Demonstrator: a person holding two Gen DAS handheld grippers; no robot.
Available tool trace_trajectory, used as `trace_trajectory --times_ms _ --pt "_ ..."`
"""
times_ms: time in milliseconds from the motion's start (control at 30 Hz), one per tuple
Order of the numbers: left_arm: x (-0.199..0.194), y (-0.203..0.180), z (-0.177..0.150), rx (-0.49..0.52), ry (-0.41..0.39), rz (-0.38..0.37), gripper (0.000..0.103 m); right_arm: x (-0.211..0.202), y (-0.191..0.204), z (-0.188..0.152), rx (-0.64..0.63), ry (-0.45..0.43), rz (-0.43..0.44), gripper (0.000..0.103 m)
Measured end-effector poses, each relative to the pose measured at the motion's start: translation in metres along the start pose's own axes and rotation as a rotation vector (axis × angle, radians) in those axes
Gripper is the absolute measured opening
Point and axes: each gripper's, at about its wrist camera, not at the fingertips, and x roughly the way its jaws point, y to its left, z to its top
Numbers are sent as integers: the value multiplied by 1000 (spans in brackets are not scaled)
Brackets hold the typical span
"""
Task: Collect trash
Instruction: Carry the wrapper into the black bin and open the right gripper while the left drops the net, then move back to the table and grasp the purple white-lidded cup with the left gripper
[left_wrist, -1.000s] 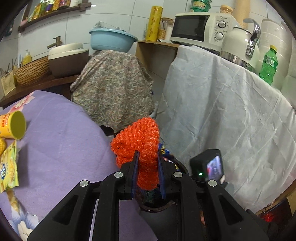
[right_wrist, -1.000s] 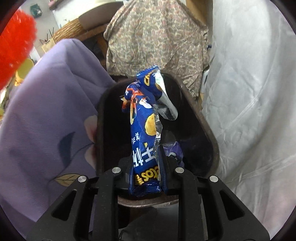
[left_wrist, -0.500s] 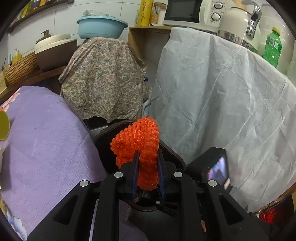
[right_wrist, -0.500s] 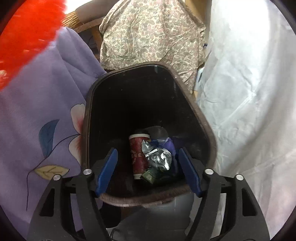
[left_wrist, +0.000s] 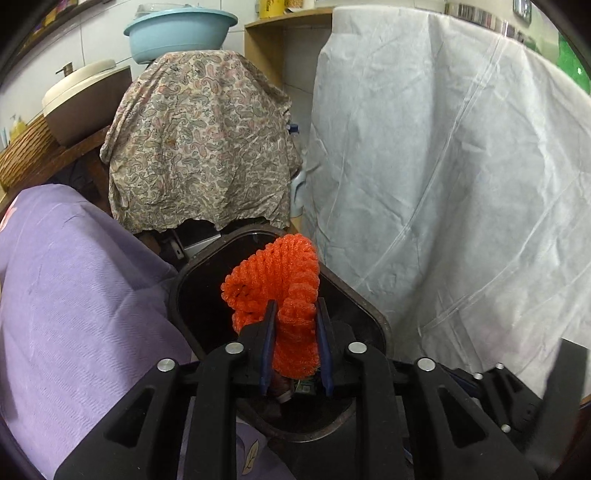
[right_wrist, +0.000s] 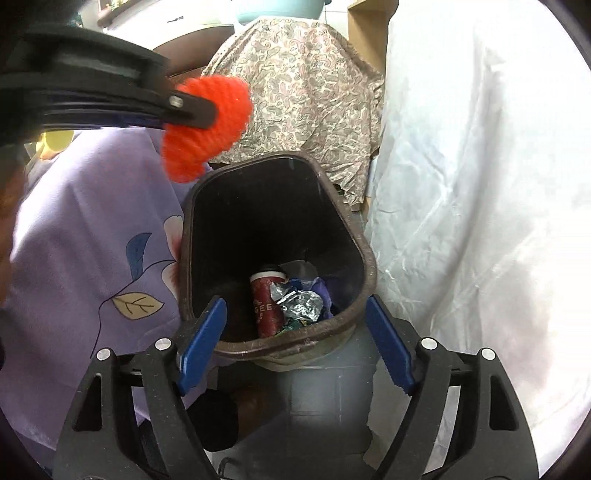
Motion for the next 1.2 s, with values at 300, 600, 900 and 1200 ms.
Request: trace_trajectory --times_ms 300,600,900,1200 --pt "-10 0 1 -4 -55 -2 75 -11 2 -4 -3 -13 -3 78" --pt "-35 15 -13 -68 -84 -31 84 -15 7 -3 -10 -22 -2 79" --pt "-82 52 -35 -153 -146 -14 90 -26 16 3 -21 -45 -3 82" --pt "-141 107 -74 -259 -243 107 93 -41 46 20 -70 -85 33 82"
